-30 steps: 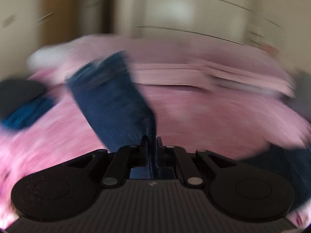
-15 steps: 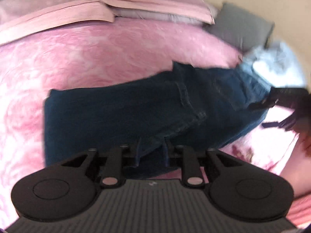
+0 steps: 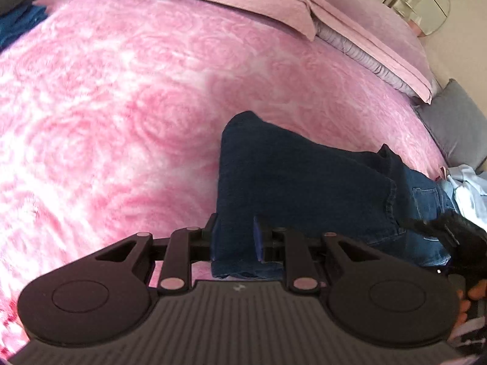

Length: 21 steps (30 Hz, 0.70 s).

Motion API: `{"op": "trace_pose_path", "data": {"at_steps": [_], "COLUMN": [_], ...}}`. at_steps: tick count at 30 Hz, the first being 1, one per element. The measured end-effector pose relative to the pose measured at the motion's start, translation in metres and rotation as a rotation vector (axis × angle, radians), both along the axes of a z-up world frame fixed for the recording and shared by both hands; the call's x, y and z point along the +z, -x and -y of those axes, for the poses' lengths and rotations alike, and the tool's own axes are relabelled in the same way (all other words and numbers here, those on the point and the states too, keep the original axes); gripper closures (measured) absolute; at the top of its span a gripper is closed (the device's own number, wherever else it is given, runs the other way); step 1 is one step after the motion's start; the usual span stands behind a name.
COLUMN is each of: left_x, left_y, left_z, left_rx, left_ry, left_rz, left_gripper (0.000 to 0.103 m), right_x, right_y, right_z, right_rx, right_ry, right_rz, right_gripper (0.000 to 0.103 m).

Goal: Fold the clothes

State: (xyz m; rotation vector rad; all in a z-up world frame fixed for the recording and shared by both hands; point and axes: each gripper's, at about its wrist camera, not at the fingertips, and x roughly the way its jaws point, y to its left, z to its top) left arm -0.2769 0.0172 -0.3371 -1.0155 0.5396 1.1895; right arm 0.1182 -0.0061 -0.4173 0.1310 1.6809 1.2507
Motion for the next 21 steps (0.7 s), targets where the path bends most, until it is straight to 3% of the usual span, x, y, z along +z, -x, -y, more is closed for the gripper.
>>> {"op": "trace_pose_path", "data": {"at_steps": [3,4,5,6,9,13,15,17,19,21], "left_x": [-0.004,-0.005,-0.005,-0.005,-0.002,0.003,0.001,-0.002,-0.006,-0.008], "left_y": [0.003,0.003,0.004,0.004,0.005,0.004,0.001,-0.003,-0.008,-0.013], "left_z": [-0.002,-0.003,-0.004,-0.007,-0.014,-0.022,-0.025,-0.027,-0.027,-0.027], "left_rx": [0.008,0.011,0.015,0.018,0.019,-0.003,-0.017,-0.032,-0.046,-0.058], "left_ry": [0.007,0.009,0.008,0.008,-0.007,-0.035,-0.033,-0.024,-0.016,-0.019], "left_rz": [0.023,0.032,0.042,0.049,0.063,0.062,0.055,0.043,0.028,0.012], "left_gripper": [0.085,0.085,0.085,0.085,0.086,0.086,0.086,0.086,0.086,0.087], "right_x": [-0.005,-0.007,-0.005,-0.002,0.021,0.083,0.085,0.059,0.026,0.014], "right_y": [0.009,0.012,0.015,0.018,0.028,0.043,0.038,0.026,0.015,0.01], "right_z": [-0.011,-0.014,-0.016,-0.018,-0.018,-0.005,0.0,-0.002,-0.009,-0.013], "right_rx": [-0.01,-0.019,-0.014,-0.007,0.031,0.114,0.102,0.076,0.06,0.045], "right_ry": [-0.01,-0.011,-0.019,-0.029,-0.133,-0.345,-0.303,-0.157,-0.033,-0.004], "right_rz": [0.025,0.03,0.054,0.08,0.185,0.416,0.495,0.506,0.423,0.383], "right_gripper": [0.033,0.038,0.051,0.087,0.091,0.091,0.091,0.091,0.091,0.09]}}
